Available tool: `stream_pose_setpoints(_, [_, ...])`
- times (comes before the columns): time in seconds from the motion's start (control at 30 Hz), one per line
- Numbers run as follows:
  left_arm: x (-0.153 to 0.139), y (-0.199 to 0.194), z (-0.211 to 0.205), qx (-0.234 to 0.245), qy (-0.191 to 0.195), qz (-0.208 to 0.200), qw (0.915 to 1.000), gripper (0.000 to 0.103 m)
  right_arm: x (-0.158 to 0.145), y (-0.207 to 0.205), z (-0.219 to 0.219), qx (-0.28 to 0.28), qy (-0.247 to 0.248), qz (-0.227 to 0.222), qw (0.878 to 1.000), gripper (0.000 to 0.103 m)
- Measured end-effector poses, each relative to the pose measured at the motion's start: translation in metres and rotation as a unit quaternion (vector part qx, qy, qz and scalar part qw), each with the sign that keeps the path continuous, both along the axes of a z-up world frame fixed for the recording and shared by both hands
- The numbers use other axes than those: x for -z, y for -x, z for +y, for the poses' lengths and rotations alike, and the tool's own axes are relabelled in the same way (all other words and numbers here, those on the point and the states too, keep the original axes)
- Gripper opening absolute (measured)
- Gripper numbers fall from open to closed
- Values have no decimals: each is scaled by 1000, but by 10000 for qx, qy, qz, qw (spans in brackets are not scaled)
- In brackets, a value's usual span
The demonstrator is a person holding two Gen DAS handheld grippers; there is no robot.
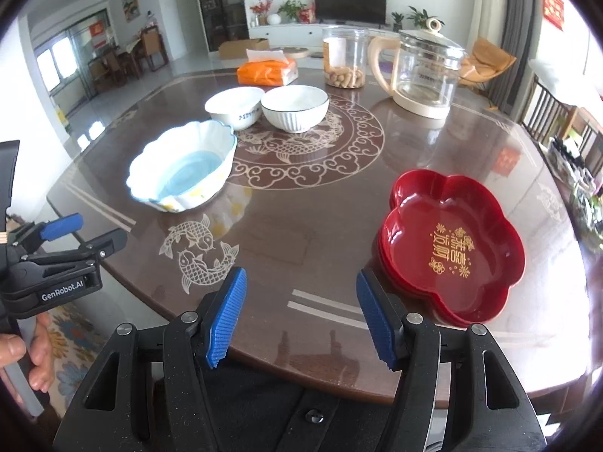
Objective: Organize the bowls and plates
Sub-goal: 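Withdraw the right tool and move toward the blue-and-white scalloped bowl, then close the right tool on the rim of the blue-and-white scalloped bowl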
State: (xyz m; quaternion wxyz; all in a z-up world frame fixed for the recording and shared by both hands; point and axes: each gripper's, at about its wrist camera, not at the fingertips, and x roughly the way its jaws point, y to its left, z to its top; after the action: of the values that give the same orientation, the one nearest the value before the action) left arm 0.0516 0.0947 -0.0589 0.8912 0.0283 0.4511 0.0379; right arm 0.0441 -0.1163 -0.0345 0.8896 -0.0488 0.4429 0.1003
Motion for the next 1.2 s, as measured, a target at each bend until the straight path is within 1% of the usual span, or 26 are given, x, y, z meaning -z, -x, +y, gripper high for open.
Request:
stream_pose_setpoints(0.1, [2,-2,10,-123,-55,3,9999,81,-5,-3,4,-55,288,-94,9995,65])
stream_pose_setpoints(0.23, [5,-5,25,-271,-43,41,9996,81,-19,-3,8,-39,729,-473,9962,65])
stream_pose_setpoints(0.3, [7,-6,30,-330,-52,46,9994,82,-27,-4,10,-16,852,-671,9941,65])
stream_pose_setpoints(0.4, [8,-7,37,-400,-99,51,9991,81,-39,-4,8,64,717,-955,9928,65])
stream_pose_setpoints(0.5, [10,-9,44,-461,-147,55,9988,82,-51,0,7,309,556,-1420,9878,65])
stream_pose_setpoints(0.53, [11,-10,47,-469,-152,63,9988,82,-54,0,7,385,547,-1541,9858,67])
stream_pose_setpoints(0.57, [12,-11,50,-470,-141,82,9988,82,-53,-3,9,395,539,-1566,9854,77])
stream_pose_setpoints(0.6, [13,-14,55,-448,-88,114,9989,82,-49,-10,11,337,533,-1423,9878,80])
stream_pose_setpoints(0.63, [13,-18,61,-404,46,161,9990,82,-42,-19,14,264,506,-1139,9918,79])
stream_pose_setpoints(0.7, [12,-26,79,-337,513,238,9978,82,-26,-34,16,179,223,-642,9975,78])
stream_pose_setpoints(0.77, [8,-38,100,-312,1010,246,9941,81,-17,-46,16,192,-120,-389,9990,78])
stream_pose_setpoints(0.83, [5,-53,117,-323,1309,240,9906,81,-13,-62,20,166,-399,-205,9989,78])
stream_pose_setpoints(0.93, [5,-82,127,-286,1417,246,9892,81,-4,-95,33,25,-825,121,9965,78])
stream_pose_setpoints(0.97, [9,-93,129,-304,1445,327,9885,81,1,-108,39,-20,-940,245,9953,78])
stream_pose_setpoints(1.07, [23,-126,132,-338,1754,585,9822,81,22,-146,55,7,-1333,748,9883,77])
stream_pose_setpoints(1.1, [28,-135,132,-386,1777,652,9812,78,29,-157,59,38,-1499,927,9843,77])
stream_pose_setpoints(1.13, [33,-142,132,-436,1742,696,9813,74,36,-166,64,50,-1619,1082,9808,76])
stream_pose_setpoints(1.17, [37,-149,132,-470,1687,756,9816,72,43,-175,70,52,-1673,1184,9788,71])
stream_pose_setpoints(1.2, [42,-155,130,-497,1642,831,9817,66,48,-181,76,60,-1659,1266,9780,67])
